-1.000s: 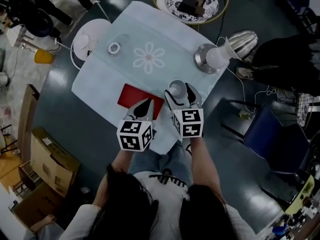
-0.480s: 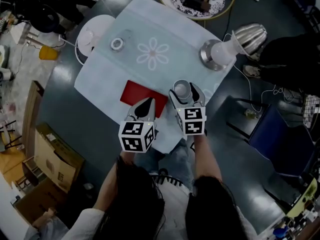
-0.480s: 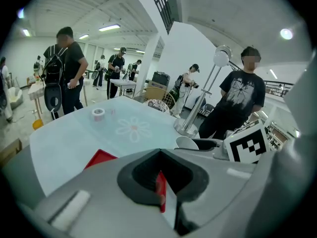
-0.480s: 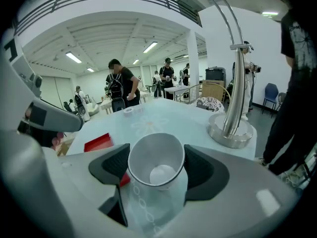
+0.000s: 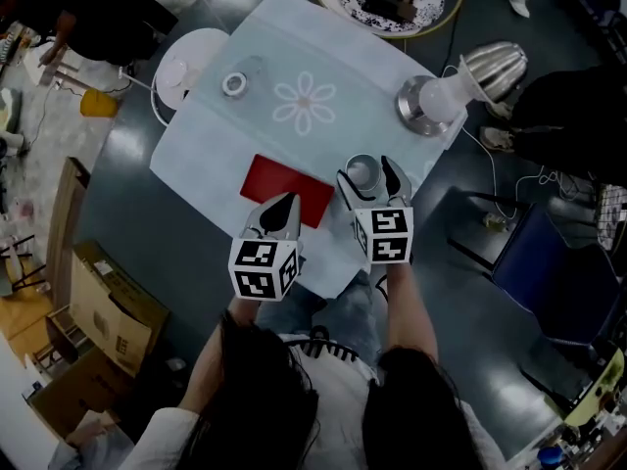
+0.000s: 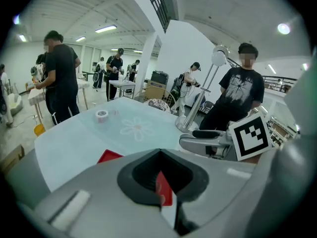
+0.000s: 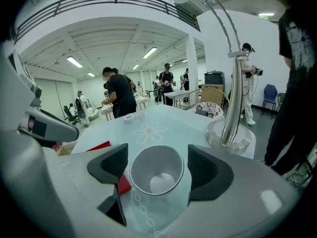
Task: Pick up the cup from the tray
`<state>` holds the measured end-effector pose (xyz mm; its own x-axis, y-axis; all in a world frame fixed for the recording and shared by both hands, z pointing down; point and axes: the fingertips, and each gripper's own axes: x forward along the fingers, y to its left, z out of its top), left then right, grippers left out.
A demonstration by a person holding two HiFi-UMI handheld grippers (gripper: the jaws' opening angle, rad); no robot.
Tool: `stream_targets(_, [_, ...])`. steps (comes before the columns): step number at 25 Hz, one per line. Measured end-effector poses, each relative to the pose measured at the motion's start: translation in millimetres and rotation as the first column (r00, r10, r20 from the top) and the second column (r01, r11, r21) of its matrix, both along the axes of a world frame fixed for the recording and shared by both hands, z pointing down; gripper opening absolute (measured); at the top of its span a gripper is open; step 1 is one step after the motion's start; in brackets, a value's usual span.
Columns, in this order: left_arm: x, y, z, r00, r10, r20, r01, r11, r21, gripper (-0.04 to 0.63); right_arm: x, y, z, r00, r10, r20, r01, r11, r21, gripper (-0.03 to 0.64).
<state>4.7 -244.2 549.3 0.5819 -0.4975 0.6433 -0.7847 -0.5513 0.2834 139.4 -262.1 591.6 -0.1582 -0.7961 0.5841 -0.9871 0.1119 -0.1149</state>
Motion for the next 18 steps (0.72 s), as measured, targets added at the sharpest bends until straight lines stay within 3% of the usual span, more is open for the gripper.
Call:
stream_targets(10, [13, 5, -18, 0.999, 0.041, -0.014, -0.04, 0.997, 0.059, 0.001, 7, 1, -57, 1.0, 0.026, -0.004, -0.025, 0.994, 0.105, 0.38])
stream_targets(13, [15, 5, -27, 0.999, 0.018, -0.037, -0.016, 0.997, 0.073, 0.001, 8, 5, -70, 0.999, 0.013, -0.037, -0.009, 0.993, 0.116, 0.288])
stream_targets(18, [18, 11, -42, 0.998, 0.01, -0.056, -0.004, 0.994, 0.11, 0.001, 2, 15, -93, 0.998, -0.01, -0.054, 0.017, 0.99, 0.143, 0.241])
